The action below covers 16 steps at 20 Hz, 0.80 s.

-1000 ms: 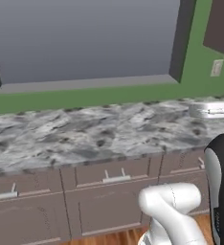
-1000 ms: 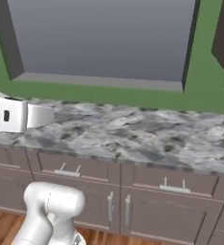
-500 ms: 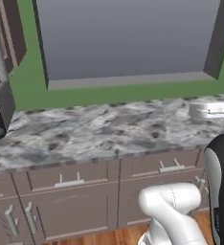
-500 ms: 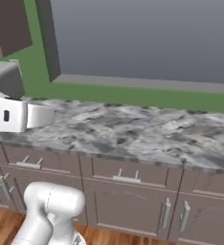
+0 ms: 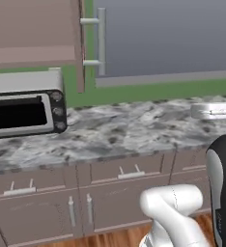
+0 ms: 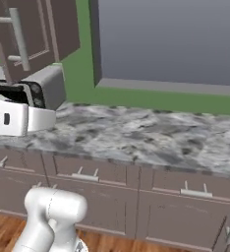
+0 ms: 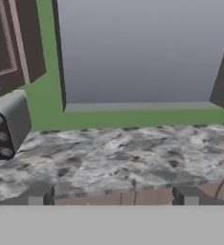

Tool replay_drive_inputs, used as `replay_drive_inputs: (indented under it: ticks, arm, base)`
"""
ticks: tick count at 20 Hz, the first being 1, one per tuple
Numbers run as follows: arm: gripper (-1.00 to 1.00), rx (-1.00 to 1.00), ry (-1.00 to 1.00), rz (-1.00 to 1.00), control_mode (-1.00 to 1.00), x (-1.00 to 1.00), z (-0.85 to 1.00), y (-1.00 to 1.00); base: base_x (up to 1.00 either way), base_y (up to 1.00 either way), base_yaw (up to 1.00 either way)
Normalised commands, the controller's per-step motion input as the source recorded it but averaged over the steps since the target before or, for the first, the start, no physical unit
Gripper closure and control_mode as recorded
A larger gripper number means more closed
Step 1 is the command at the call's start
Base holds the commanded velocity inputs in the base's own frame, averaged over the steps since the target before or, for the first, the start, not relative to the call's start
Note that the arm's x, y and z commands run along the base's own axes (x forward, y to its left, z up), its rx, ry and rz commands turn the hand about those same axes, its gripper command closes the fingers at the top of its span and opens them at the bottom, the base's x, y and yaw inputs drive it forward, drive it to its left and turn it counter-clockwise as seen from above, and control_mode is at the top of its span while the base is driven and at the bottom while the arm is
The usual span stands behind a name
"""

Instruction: Close all open cabinet doors.

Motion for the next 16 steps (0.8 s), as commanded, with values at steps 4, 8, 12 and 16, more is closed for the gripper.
replay_drive_inputs:
  ticks: [4,8,12,16]
  arm:
    - [-1.0,0.0,0.0,0.0,1.0,0.0,0.0,0.0]
    - [-1.0,0.0,0.0,0.0,1.0,0.0,0.0,0.0]
    - [-1.0,0.0,0.0,0.0,1.0,0.0,0.0,0.0]
    - [-1.0,0.0,0.0,0.0,1.0,0.0,0.0,0.0]
  base:
    - [-0.27,1.0,0.0]
    - [-0.11,0.93,0.0]
    - [0.0,0.77,0.0]
    - [0.18,0.23,0.0]
